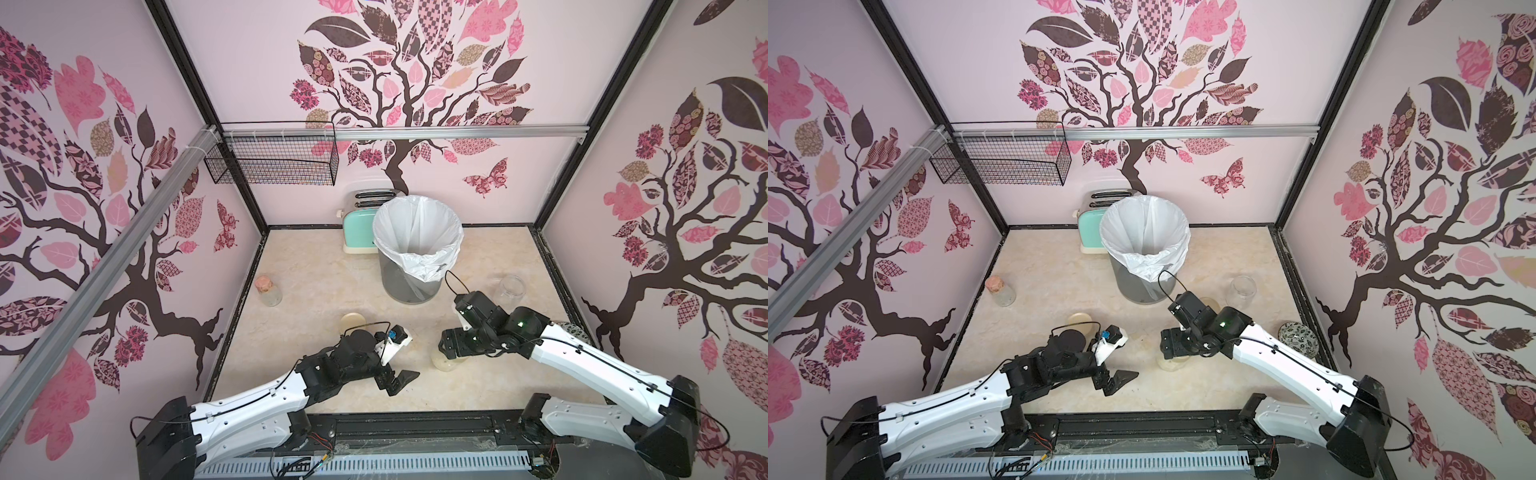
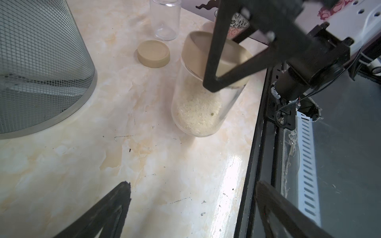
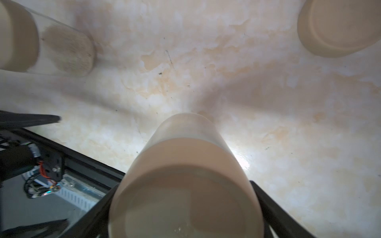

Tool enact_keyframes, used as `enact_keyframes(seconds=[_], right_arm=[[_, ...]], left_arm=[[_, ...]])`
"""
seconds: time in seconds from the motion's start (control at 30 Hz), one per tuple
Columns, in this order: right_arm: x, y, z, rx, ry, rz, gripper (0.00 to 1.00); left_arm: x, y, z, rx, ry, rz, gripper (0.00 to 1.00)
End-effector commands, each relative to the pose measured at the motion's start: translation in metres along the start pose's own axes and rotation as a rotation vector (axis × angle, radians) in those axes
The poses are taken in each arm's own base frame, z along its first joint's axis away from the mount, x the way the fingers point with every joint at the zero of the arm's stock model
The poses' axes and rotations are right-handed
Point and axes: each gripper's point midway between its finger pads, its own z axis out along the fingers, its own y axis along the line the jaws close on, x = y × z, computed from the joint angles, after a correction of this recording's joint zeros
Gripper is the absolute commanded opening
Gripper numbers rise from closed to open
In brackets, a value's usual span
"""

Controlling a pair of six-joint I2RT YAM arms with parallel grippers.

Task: Empty moldy rice from jars
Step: Pick up the jar from the center of the board.

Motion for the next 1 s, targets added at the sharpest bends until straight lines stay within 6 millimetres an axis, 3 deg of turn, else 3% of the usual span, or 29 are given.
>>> enact_keyframes(seconds=[0.0,0.23,0.5,0.7,0.97], right_arm=[[-0.035,0.039,-0.040,-0.188,-0.117,-0.028,0.60],[-0.053,0.065,-0.066,-0.309,-0.145,-0.052,0.59],[-0.064,0.089,-0.088,-0.408,-0.153,-0.089,0.58],[-0.066,0.096,-0.092,-0.442,-0.143,-0.103,0.57],[-0.067,0.098,-0.095,-0.488,-0.128,-0.105,0.57]], left_arm=[[-0.030,-0.008,0.004,0.043,-0.090,0.095,0.98],[-0.057,-0.014,0.023,0.086,-0.107,0.199,0.98],[-0.085,0.000,0.029,-0.005,-0.148,0.280,0.98],[-0.110,0.009,0.023,-0.076,-0.236,0.297,0.98],[-0.124,0.007,0.017,-0.086,-0.274,0.329,0.98]])
